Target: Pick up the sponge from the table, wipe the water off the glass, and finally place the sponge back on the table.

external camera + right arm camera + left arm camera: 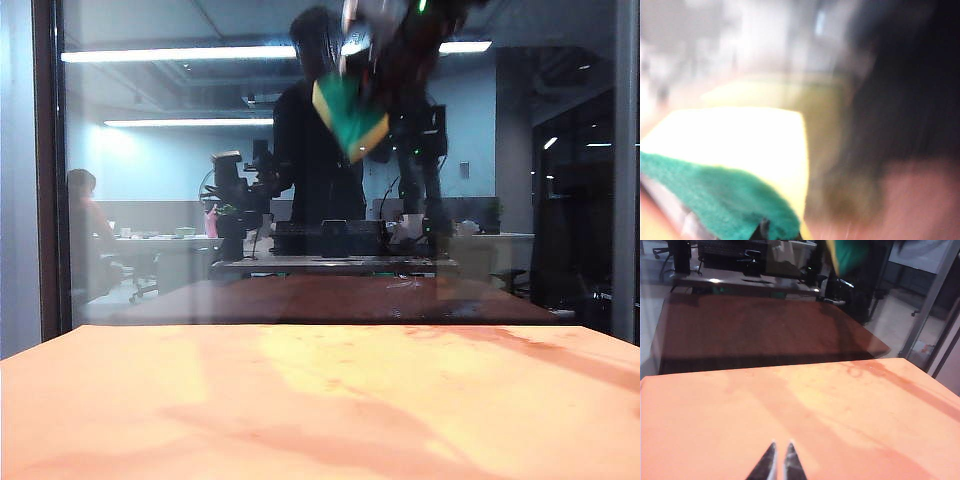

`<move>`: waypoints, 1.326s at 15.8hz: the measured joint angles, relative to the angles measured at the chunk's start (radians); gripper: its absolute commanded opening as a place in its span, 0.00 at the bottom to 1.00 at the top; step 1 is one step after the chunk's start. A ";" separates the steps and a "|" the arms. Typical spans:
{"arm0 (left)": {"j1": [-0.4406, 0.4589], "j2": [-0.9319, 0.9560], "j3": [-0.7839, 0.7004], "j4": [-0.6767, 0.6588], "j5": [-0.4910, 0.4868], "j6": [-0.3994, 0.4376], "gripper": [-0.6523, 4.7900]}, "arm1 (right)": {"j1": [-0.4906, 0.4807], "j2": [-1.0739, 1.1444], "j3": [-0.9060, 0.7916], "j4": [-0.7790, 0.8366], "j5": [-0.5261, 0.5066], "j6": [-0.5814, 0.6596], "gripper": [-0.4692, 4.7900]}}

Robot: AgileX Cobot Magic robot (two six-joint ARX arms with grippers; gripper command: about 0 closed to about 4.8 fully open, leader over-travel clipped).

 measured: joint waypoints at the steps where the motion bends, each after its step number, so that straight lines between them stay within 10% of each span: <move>1: 0.000 0.000 0.000 0.000 0.000 0.000 0.17 | -0.002 0.024 -0.002 -0.075 0.002 0.000 0.07; 13: 0.000 0.000 0.000 0.000 -0.018 0.000 0.17 | -0.031 -0.138 0.002 0.130 0.072 -0.007 0.07; 21: 0.000 0.000 0.000 0.000 -0.018 0.000 0.17 | -0.040 -0.021 0.002 -0.056 0.052 -0.037 0.07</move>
